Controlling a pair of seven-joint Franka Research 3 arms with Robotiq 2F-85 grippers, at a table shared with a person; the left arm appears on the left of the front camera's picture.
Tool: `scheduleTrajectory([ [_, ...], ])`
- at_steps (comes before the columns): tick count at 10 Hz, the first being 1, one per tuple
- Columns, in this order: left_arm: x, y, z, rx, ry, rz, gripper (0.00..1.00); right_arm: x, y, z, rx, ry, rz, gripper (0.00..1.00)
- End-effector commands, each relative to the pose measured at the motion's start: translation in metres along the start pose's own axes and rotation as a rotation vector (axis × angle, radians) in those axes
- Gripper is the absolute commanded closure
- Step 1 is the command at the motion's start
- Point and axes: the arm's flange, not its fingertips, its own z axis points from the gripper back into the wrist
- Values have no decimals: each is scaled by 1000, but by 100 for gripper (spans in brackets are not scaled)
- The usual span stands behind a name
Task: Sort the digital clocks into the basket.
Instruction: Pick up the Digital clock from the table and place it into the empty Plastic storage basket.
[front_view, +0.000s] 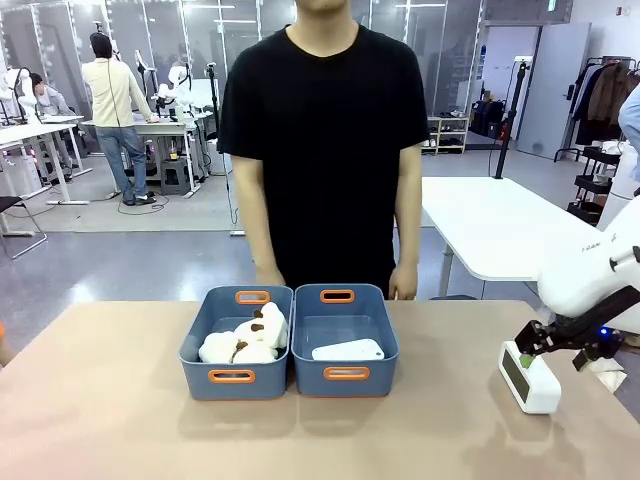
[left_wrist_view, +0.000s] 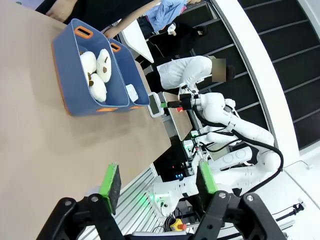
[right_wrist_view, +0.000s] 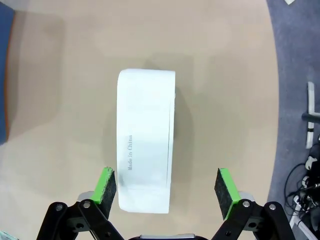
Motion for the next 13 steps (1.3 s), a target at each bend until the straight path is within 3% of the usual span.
scheduleTrajectory([
  [1, 1, -3, 1, 0, -4, -7, 22, 6, 5, 0, 41, -2, -33, 0],
  [9, 1, -3, 1, 0, -4, -7, 22, 7, 16, -46, 57, 59, -30, 0],
  [10, 1, -3, 1, 0, -4, -7, 22, 6, 16, -48, 43, 52, -25, 59],
  [12, 1, -3, 1, 0, -4, -7, 22, 6, 15, -50, 44, 50, -25, 59],
  [13, 1, -3, 1, 0, -4, -7, 22, 5, 14, -49, 42, 49, -27, 65],
])
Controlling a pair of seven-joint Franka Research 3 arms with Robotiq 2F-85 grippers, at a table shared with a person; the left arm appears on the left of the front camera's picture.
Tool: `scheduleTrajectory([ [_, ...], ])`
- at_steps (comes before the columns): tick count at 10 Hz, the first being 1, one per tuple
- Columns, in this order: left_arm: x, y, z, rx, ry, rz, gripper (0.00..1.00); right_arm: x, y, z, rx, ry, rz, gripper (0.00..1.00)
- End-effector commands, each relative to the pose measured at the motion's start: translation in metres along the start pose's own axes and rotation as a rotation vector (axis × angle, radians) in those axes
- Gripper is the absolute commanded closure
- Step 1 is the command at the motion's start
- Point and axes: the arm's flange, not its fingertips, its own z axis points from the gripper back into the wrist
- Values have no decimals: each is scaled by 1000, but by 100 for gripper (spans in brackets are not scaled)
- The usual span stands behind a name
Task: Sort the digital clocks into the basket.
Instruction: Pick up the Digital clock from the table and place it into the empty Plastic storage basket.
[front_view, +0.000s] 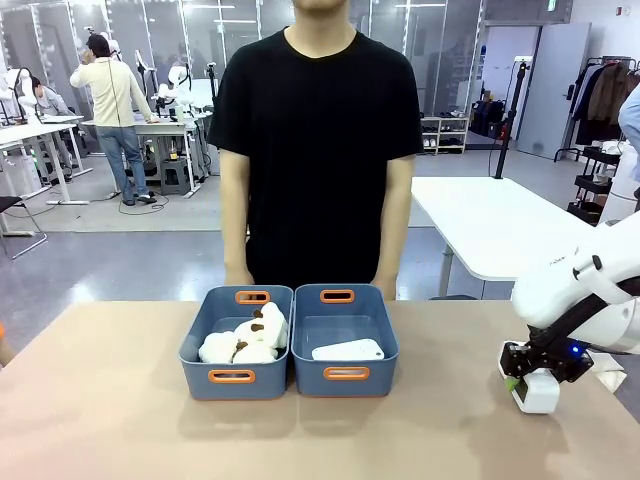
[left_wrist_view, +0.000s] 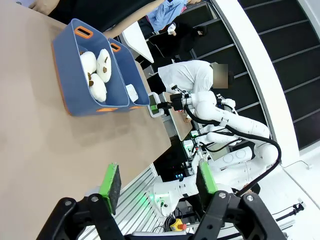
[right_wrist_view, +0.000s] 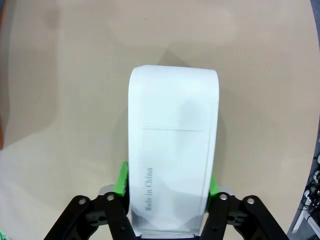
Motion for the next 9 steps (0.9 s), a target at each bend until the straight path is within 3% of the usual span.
scheduleTrajectory([
  [1, 1, -3, 1, 0, -4, -7, 22, 2, 0, -2, 6, -24, -8, 75],
  [2, 1, -3, 1, 0, -4, -7, 22, 3, -2, 1, 12, -30, -13, 100],
  [5, 1, -3, 1, 0, -4, -7, 22, 1, -7, 36, 62, -98, -6, 100],
  [7, 1, -3, 1, 0, -4, -7, 22, 3, -3, 109, 228, -208, 237, 100],
  [8, 1, -3, 1, 0, -4, -7, 22, 9, 13, 136, 244, -276, 353, 100],
  [9, 1, -3, 1, 0, -4, -7, 22, 20, 41, 151, 292, -305, 379, 100],
])
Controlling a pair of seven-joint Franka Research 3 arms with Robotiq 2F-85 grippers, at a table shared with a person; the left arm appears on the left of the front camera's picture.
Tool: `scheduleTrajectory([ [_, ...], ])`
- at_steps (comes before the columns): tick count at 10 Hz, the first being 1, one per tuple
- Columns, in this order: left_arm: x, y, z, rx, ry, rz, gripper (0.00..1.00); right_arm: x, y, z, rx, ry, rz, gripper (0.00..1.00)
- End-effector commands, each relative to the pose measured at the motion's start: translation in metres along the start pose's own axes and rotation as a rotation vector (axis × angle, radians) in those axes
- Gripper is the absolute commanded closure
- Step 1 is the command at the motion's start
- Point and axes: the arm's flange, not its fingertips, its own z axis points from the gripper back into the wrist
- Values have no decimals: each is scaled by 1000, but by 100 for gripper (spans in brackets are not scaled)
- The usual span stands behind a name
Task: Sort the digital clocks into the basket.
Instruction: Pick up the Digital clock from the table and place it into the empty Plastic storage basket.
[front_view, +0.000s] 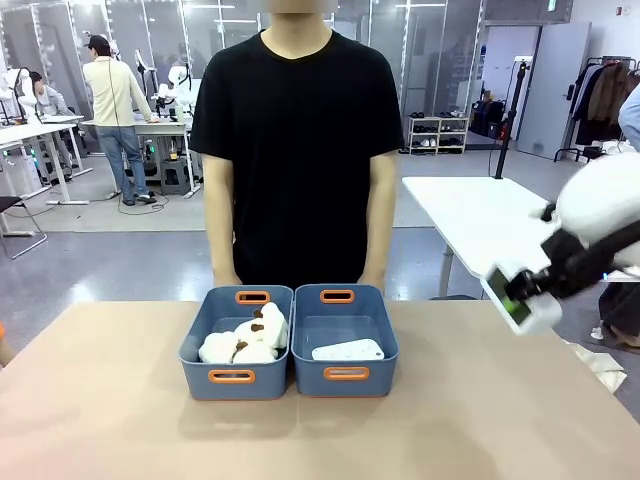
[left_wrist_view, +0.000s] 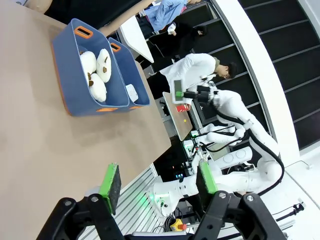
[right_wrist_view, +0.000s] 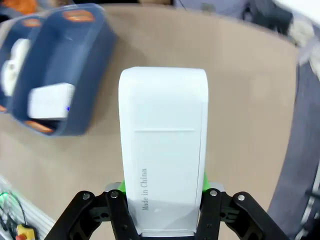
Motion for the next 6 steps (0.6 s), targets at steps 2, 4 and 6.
scheduleTrajectory([
  [2, 1, -3, 1, 0, -4, -7, 22, 51, 76, -29, 128, 8, 45, 100],
  [4, 1, -3, 1, 0, -4, -7, 22, 72, 129, -62, 142, 21, 27, 100],
  [6, 1, -3, 1, 0, -4, -7, 22, 76, 180, -89, 155, -1, 10, 100],
])
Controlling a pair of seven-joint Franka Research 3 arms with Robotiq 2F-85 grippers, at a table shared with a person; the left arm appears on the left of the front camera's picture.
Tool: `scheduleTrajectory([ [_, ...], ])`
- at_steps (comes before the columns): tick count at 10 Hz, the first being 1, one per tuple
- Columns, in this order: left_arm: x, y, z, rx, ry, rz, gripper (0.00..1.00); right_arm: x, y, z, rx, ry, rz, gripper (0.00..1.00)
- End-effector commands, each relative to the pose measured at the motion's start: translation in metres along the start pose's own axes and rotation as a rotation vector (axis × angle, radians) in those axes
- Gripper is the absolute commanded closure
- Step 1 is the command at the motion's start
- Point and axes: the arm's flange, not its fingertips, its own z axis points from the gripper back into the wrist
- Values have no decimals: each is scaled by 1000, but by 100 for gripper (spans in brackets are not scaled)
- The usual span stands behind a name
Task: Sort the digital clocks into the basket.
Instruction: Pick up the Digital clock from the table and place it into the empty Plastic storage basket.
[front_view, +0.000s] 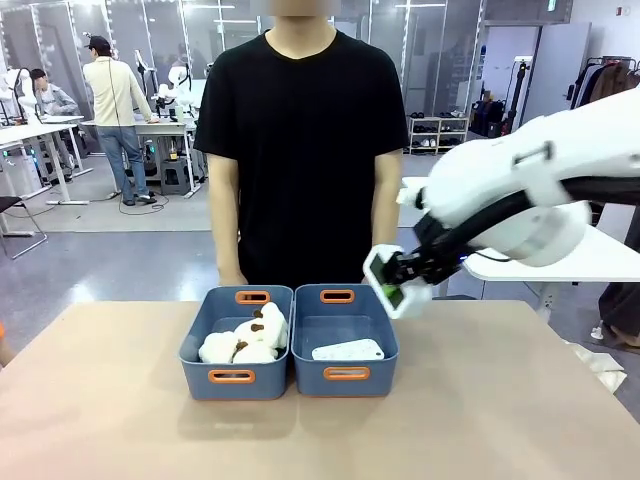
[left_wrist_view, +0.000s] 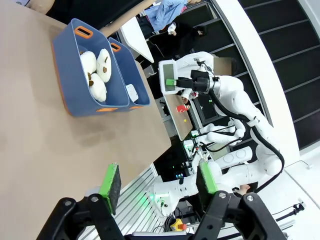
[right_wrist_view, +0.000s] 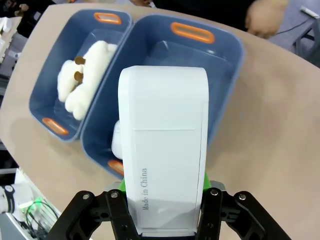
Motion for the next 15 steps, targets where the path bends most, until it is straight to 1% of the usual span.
scheduleTrajectory([
  [1, 1, -2, 1, 0, -5, -7, 22, 16, 22, -18, -2, -56, -34, 100],
  [3, 1, -2, 1, 0, -5, -7, 22, 17, 29, -60, -20, -70, -79, 100],
  [4, 1, -2, 1, 0, -5, -7, 22, 13, 33, -79, 10, -125, -144, 100],
  [5, 1, -2, 1, 0, -5, -7, 22, 5, 37, -92, -1, -134, -123, 100],
  [7, 1, -2, 1, 0, -5, -7, 22, -9, 36, -110, -42, -83, -89, 100],
  [9, 1, -2, 1, 0, -5, -7, 22, -15, 32, -115, -59, -60, -80, 100],
  [10, 1, -2, 1, 0, -5, -7, 22, -16, 30, -114, -57, -59, -77, 44],
  [12, 1, -2, 1, 0, -5, -7, 22, -16, 31, -108, -35, -57, -61, 23],
  [13, 1, -2, 1, 0, -5, -7, 22, -18, 31, -106, -38, -53, -56, 8],
  [14, 1, -2, 1, 0, -5, -7, 22, -18, 32, -102, -46, -55, -45, 0],
  [15, 1, -2, 1, 0, -5, -7, 22, -17, 33, -96, -46, -70, -36, 3],
])
